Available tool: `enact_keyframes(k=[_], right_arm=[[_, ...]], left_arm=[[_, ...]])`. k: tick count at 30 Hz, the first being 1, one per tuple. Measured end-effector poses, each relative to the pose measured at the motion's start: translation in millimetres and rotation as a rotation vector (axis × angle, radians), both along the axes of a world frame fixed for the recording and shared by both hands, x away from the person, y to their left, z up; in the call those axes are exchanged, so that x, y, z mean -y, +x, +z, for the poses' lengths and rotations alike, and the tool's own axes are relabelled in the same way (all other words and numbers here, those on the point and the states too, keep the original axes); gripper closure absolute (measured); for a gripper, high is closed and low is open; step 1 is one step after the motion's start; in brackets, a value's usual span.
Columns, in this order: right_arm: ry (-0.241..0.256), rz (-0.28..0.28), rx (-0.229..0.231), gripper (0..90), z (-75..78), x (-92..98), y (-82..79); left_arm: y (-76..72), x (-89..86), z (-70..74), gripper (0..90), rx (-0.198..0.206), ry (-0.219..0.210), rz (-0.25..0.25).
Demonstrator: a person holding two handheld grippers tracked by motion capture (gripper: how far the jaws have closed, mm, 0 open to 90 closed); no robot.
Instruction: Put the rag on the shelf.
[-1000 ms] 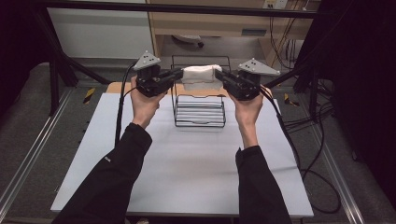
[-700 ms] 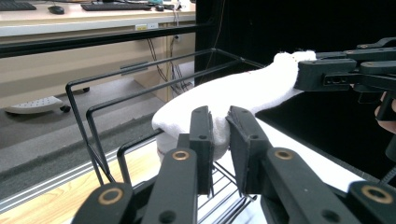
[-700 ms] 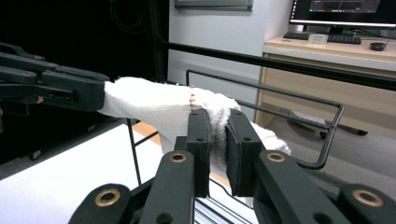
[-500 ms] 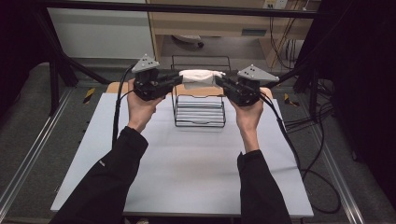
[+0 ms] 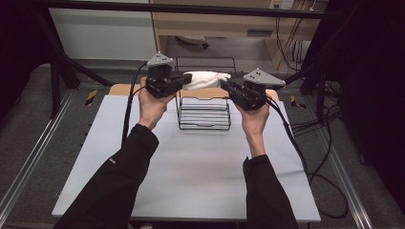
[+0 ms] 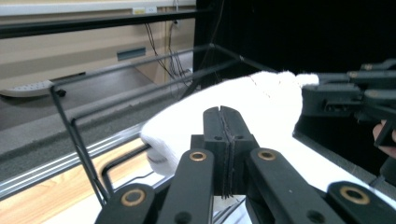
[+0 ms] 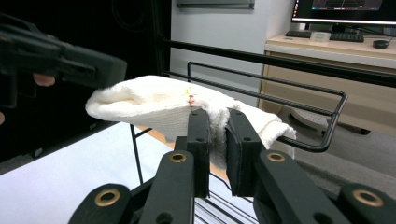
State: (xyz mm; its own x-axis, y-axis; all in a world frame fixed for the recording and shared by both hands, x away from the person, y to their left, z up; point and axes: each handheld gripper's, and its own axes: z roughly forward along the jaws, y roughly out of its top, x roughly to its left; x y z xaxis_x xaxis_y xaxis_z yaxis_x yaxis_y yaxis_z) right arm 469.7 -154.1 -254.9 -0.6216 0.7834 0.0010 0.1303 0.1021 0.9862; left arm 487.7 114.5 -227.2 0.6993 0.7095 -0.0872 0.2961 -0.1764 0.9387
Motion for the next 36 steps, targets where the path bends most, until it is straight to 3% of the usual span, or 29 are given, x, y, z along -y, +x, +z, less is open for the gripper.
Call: enact_keyframes(k=[8, 14, 19, 23, 26, 30, 36], right_arm=[[-0.003, 0.001, 0.000, 77.2, -0.4, 0.1, -0.9], [0.009, 0.022, 0.011, 62.5, 4.3, 4.7, -7.2], [0.036, 0.038, 0.019, 56.8, 13.2, 9.8, -12.4], [0.037, 0.069, -0.018, 76.5, 18.5, 5.8, -13.0], [-0.010, 0.073, -0.070, 86.7, 12.1, -2.4, -10.1], [-0.045, 0.056, -0.122, 90.0, -3.7, -9.7, -4.4], [-0.049, -0.005, -0.136, 90.0, -19.8, -8.4, 7.5]], left_arm=[[-0.2, 0.5, -10.4, 89.2, -0.020, 0.013, -0.011], [0.4, 0.7, -12.3, 89.3, -0.015, 0.018, -0.003], [1.0, 2.8, -17.6, 89.4, -0.026, 0.029, -0.006], [2.0, 3.6, -21.1, 89.3, -0.031, 0.036, -0.006], [1.7, 3.2, -23.5, 89.4, -0.031, 0.042, -0.006], [2.3, 1.4, -27.7, 89.3, -0.037, 0.048, -0.005], [5.1, 2.9, -35.0, 89.3, -0.041, 0.057, 0.005]])
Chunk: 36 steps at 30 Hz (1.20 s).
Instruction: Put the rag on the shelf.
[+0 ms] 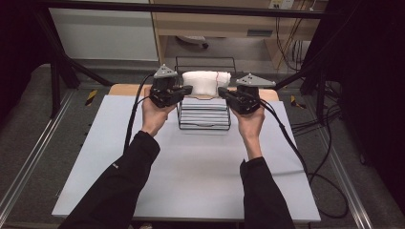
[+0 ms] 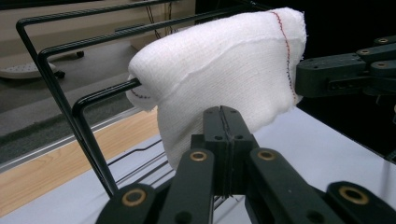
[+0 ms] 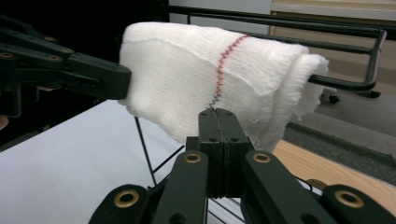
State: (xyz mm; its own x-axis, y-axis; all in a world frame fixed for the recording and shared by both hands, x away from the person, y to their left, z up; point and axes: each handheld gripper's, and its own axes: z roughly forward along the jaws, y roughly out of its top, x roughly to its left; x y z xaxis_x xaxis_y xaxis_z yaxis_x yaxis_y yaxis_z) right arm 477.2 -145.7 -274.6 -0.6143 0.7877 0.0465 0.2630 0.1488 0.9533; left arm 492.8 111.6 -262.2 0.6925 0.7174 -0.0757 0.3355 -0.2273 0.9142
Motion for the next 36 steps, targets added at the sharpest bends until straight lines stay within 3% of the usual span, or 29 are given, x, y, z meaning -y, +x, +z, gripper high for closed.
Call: enact_keyframes(k=[10, 16, 21, 24, 30, 36], right_arm=[[0.007, -0.006, 0.026, 87.4, -4.0, 2.0, 2.4], [0.029, 0.036, 0.022, 72.3, 3.2, 9.0, -11.3], [0.055, 0.061, 0.002, 49.5, 6.1, 17.7, -22.7], [0.044, 0.056, -0.007, 38.4, 3.6, 23.1, -28.3], [0.047, 0.070, -0.055, 21.3, -9.9, 34.0, -36.9], [0.035, 0.101, -0.101, 9.1, -29.1, 39.8, -42.9]], left_arm=[[0.5, 0.6, -3.8, 89.2, 0.002, -0.001, 0.002], [-11.9, -7.0, -6.5, 83.8, 0.007, 0.022, -0.017], [-24.7, -16.3, -14.5, 67.7, 0.005, 0.054, -0.035], [-32.5, -23.4, -23.2, 56.2, -0.007, 0.069, -0.045], [-46.0, -41.6, -48.8, 34.8, -0.046, 0.081, -0.051], [-53.9, -59.8, -69.4, 20.2, -0.076, 0.108, -0.041]])
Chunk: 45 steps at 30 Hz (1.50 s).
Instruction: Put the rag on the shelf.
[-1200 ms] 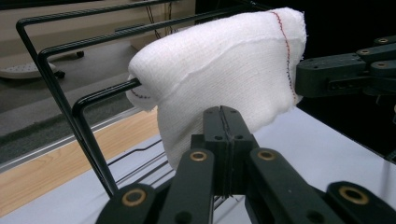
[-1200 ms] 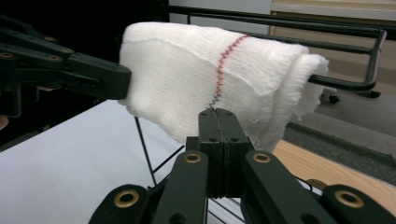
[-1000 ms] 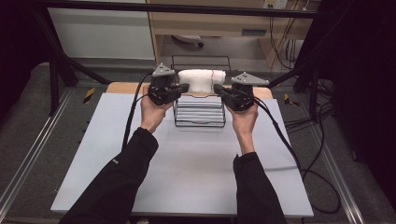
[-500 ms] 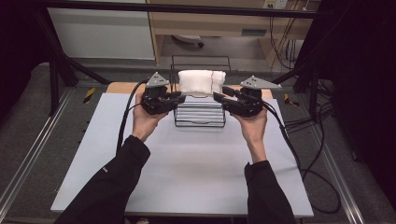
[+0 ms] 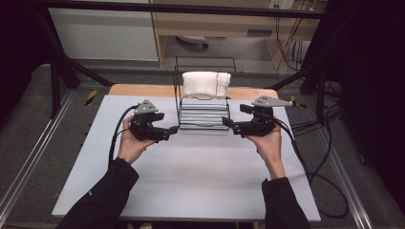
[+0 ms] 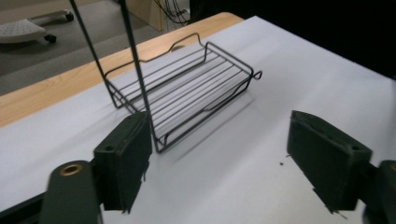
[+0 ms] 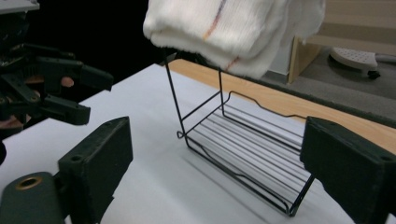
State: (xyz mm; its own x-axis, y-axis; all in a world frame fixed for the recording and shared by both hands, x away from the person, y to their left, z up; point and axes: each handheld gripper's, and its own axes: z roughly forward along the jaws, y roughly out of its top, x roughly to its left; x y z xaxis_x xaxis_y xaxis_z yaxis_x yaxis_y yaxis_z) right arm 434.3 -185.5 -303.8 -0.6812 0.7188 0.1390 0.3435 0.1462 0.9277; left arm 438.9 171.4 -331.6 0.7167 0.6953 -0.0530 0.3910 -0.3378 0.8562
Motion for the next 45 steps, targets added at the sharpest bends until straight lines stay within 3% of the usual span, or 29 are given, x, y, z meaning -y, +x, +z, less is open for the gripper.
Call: enact_keyframes(k=[7, 11, 24, 34, 45], right_arm=[[-0.034, 0.032, -0.025, 2.9, -22.0, 6.1, -8.3], [-0.027, 0.042, -0.048, 1.5, -40.0, 10.4, -14.5], [-0.031, 0.054, -0.106, 0.5, -85.6, 27.8, -31.3], [-0.078, 0.067, -0.153, 0.5, -118.1, 44.2, -45.4], [-0.079, 0.058, -0.192, 0.7, -135.0, 63.4, -62.0]], left_arm=[[-14.0, -16.2, -15.4, 8.3, -0.007, 0.035, 0.018], [-22.8, -25.0, -26.3, 5.8, -0.016, 0.041, 0.028], [-47.1, -60.9, -67.3, 5.8, -0.054, 0.038, 0.062], [-65.5, -91.1, -88.5, 6.4, -0.067, 0.044, 0.073], [-76.3, -114.0, -104.1, 6.7, -0.084, 0.041, 0.097]])
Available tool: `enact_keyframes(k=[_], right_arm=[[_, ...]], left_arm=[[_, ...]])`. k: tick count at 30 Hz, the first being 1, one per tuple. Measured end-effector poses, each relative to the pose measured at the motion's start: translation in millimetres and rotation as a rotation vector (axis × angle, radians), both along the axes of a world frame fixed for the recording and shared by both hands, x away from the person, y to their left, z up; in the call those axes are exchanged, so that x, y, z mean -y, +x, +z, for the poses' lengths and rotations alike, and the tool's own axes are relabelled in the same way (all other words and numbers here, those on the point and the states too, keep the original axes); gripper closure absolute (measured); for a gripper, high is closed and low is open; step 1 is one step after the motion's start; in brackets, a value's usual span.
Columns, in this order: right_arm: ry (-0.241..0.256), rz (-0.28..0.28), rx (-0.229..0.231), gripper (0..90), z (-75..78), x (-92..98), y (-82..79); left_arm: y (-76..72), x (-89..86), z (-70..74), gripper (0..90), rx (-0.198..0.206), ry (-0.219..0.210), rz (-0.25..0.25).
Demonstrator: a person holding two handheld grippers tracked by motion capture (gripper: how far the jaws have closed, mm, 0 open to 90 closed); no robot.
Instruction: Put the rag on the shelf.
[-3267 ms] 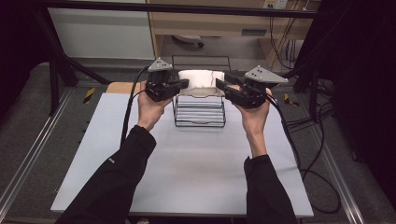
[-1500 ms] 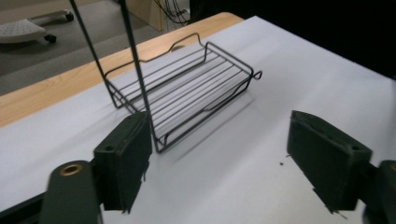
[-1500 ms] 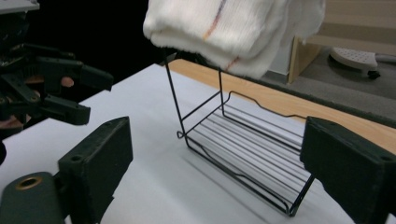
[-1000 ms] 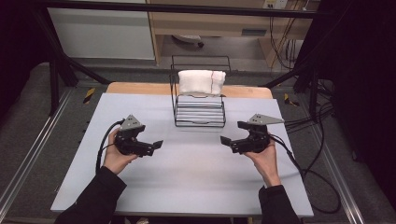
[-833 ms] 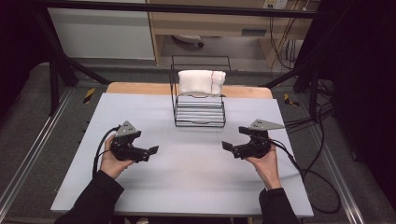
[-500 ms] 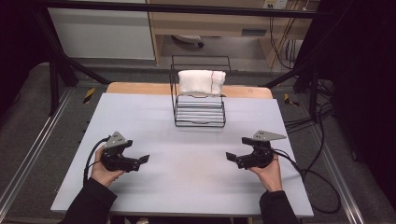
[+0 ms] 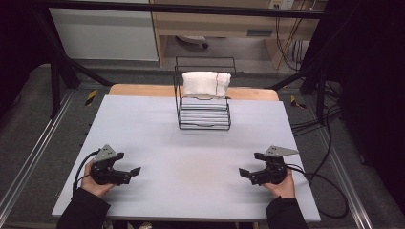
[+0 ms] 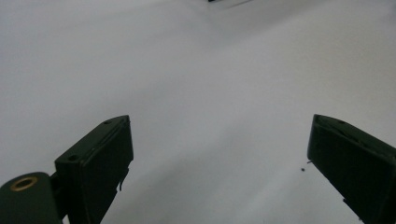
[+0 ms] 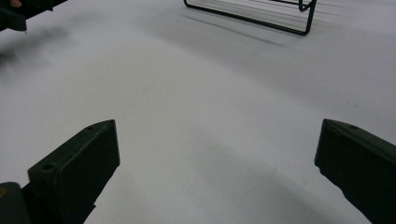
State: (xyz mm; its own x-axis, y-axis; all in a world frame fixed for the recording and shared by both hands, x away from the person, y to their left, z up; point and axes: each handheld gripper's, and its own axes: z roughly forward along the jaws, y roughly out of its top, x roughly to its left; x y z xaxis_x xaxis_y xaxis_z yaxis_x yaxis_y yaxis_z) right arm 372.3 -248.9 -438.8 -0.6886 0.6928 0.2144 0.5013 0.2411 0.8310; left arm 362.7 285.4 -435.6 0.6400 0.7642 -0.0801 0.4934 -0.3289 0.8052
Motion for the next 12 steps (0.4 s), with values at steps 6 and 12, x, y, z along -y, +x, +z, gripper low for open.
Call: enact_keyframes(k=[6, 12], right_arm=[[0.016, -0.015, 0.001, 0.7, -3.2, 7.8, -6.6], [-0.011, -0.018, -0.011, 0.8, -5.7, 8.7, -6.3]], left_arm=[[-1.7, -4.4, -5.2, 6.7, -0.013, 0.000, -0.003], [-2.3, -6.1, -6.4, 6.7, -0.014, 0.000, 0.005]])
